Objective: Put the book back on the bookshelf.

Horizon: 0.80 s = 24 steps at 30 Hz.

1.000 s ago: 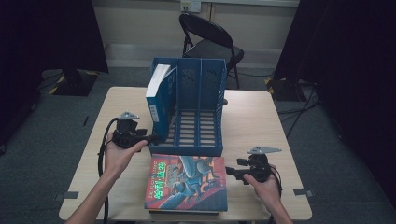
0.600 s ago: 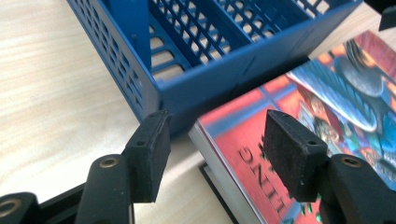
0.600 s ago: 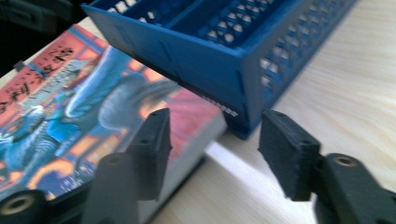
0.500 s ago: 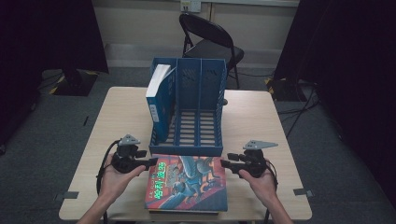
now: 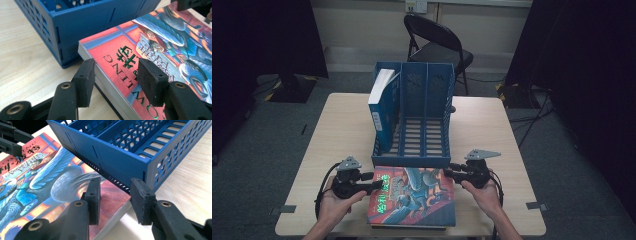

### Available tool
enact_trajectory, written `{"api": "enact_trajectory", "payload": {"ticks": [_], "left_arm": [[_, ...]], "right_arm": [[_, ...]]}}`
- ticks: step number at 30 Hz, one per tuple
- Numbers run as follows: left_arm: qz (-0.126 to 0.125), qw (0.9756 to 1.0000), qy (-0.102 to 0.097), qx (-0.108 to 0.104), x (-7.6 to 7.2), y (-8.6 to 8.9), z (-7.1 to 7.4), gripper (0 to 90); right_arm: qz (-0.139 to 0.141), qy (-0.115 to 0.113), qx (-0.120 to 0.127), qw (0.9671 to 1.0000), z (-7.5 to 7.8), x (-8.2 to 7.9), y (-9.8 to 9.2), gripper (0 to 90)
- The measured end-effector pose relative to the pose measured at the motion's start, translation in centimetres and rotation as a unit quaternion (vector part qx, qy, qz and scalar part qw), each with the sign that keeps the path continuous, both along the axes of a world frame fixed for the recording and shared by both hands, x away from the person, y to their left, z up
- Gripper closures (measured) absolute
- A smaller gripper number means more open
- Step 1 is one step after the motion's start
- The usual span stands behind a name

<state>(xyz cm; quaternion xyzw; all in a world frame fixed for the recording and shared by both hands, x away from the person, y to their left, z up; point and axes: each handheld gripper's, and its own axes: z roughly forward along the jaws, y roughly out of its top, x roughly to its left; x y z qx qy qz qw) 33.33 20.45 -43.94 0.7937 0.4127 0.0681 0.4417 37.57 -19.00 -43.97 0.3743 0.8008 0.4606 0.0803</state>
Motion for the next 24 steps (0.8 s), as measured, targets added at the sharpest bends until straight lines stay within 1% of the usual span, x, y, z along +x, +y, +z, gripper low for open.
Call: {"api": "enact_trajectory", "payload": {"ticks": [2,3,5,6,7,8,9,10,12,13,14,15,16,17,20,21,22,24], "left_arm": [[0.002,0.9999,-0.004,-0.011,-0.1,0.1,-0.3,48.6],[0.001,0.9999,-0.014,-0.008,-0.2,0.0,-0.3,48.3],[0.001,0.9999,-0.014,-0.005,-0.3,-0.2,-0.3,47.9],[0.002,1.0,-0.001,-0.003,-0.2,-0.2,-0.1,48.0],[0.002,1.0,-0.001,-0.003,-0.2,-0.2,-0.1,48.0],[0.0,1.0,0.01,0.001,-0.1,-0.3,0.1,48.0],[0.0,0.9998,0.016,0.009,-0.1,-0.5,0.3,48.3],[0.001,0.9998,0.017,0.014,-0.1,-0.6,0.5,49.6],[0.001,0.9998,0.016,0.011,-0.2,-0.6,0.5,51.0],[0.001,0.9998,0.016,0.011,-0.2,-0.6,0.5,53.4],[0.003,0.9998,0.013,0.011,-0.2,-0.5,0.5,53.4],[0.002,0.9999,0.011,0.007,-0.2,-0.4,0.5,59.1],[0.002,0.9999,0.011,0.007,-0.2,-0.4,0.5,60.1],[0.003,0.9999,0.01,0.002,-0.2,-0.4,0.5,60.9],[-0.002,1.0,0.005,0.004,-0.2,-0.5,0.4,61.3],[0.001,1.0,0.004,0.004,-0.2,-0.7,0.4,61.6],[-0.001,1.0,0.002,0.004,-0.1,-1.0,0.4,61.8],[-0.004,1.0,0.001,0.002,0.1,-1.2,0.3,62.0]], "right_arm": [[-0.001,-0.007,-0.006,1.0,0.2,-0.3,0.0,63.4],[0.001,-0.005,-0.008,1.0,0.3,-0.3,0.0,64.6],[0.004,-0.004,-0.004,1.0,0.3,-0.6,-0.3,66.3],[0.005,-0.003,-0.002,1.0,0.4,-0.8,-0.4,66.8],[0.005,-0.003,-0.002,1.0,0.4,-0.8,-0.4,66.8],[0.008,-0.003,-0.003,1.0,0.4,-1.0,-0.5,67.0],[0.009,-0.002,-0.003,1.0,0.4,-1.2,-0.6,66.9],[0.012,0.0,-0.003,0.9999,0.4,-1.6,-0.7,66.9],[0.016,0.002,-0.003,0.9999,0.3,-2.1,-0.9,67.0],[0.016,0.002,-0.003,0.9999,0.3,-2.1,-0.9,67.0],[0.017,0.004,-0.006,0.9998,0.3,-2.3,-1.0,66.9],[0.017,0.003,-0.008,0.9998,0.2,-2.9,-1.1,66.8],[0.017,0.003,-0.008,0.9998,0.2,-2.9,-1.1,66.8],[0.018,0.005,-0.009,0.9998,0.3,-3.4,-1.1,66.8],[0.02,0.004,-0.013,0.9997,0.3,-4.1,-1.3,66.8],[0.021,0.004,-0.014,0.9997,0.3,-4.4,-1.3,66.8],[0.025,0.004,-0.018,0.9995,0.4,-5.2,-1.5,66.8],[0.028,0.011,-0.019,0.9994,0.5,-5.8,-1.6,66.7]]}}
